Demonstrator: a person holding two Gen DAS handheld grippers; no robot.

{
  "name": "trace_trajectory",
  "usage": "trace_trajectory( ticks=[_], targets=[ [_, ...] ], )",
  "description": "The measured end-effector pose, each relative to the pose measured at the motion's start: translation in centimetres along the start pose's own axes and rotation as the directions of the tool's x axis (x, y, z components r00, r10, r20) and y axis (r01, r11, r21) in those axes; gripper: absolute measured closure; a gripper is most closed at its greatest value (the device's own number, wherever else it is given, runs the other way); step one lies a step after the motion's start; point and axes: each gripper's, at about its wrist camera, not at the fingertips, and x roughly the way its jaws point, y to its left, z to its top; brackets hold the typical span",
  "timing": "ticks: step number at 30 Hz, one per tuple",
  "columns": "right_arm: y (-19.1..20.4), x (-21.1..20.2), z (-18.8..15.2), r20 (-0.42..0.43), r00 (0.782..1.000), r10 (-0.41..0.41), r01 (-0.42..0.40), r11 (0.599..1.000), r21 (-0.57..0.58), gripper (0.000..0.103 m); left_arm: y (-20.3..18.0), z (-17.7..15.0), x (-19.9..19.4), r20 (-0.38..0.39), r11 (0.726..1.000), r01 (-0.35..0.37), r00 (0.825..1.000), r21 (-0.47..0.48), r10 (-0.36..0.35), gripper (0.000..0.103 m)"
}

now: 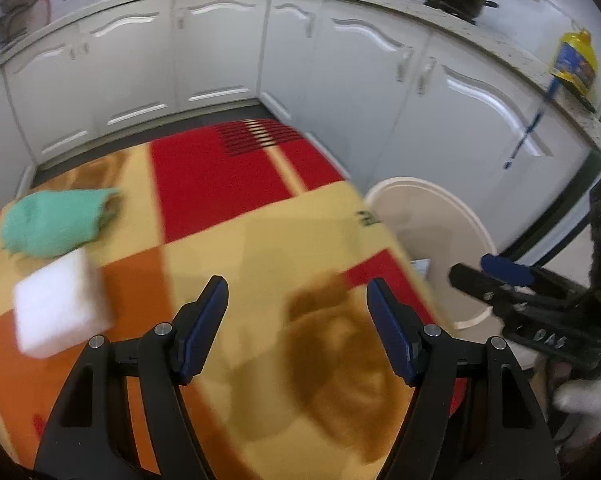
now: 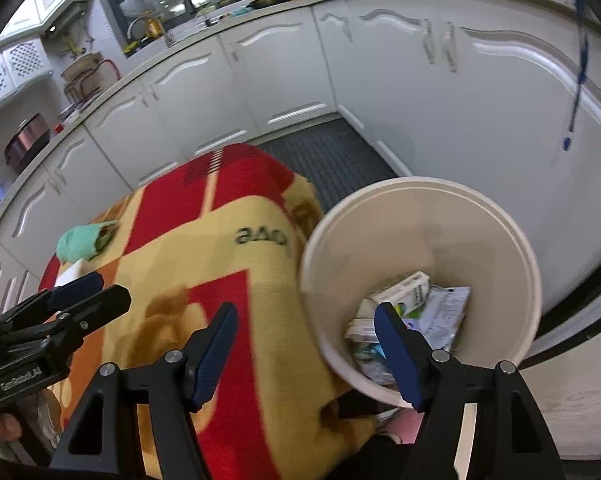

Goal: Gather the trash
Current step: 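Move both grippers back over the table toward the sponge and cloth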

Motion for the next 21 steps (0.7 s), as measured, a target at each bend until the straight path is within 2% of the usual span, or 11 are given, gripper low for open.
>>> trace_trajectory(
  ticks=[7,13,15,18,21],
  targets=[
    [3.3,0.2,0.2,-0.011,0.997,0.073,-0.073,0.996,-0.046,0.035,7.4,-1.2,-3.2,0.006,0.994,-0.084,0.996,-0.073,0.084,0.032],
    [6.1,1.3,0.2,-0.040,0.992,0.117,-0.120,0.989,-0.084,0.034,15.1,-0.7,-5.4,0.029,0.964,-0.186,0.980,-0.188,0.194,0.032],
    [6.9,1.7,0.2,-0.049,0.991,0.127,-0.131,0.987,-0.095,0.034,17.7,-0.4,-5.4,0.029,0.944,-0.236,0.968,-0.229,0.249,0.032],
    [7.8,1.9,0.1,-0.059,0.989,0.136,-0.142,0.983,-0.113,0.034,21.1,-0.3,-4.4,-0.011,0.906,-0.324,0.943,-0.271,0.334,0.032],
    [8.5,2.0,0.0,-0.067,0.988,0.139,-0.146,0.981,-0.128,0.034,23.2,-0.6,-2.5,-0.075,0.890,-0.369,0.929,-0.268,0.363,0.032]
  ],
)
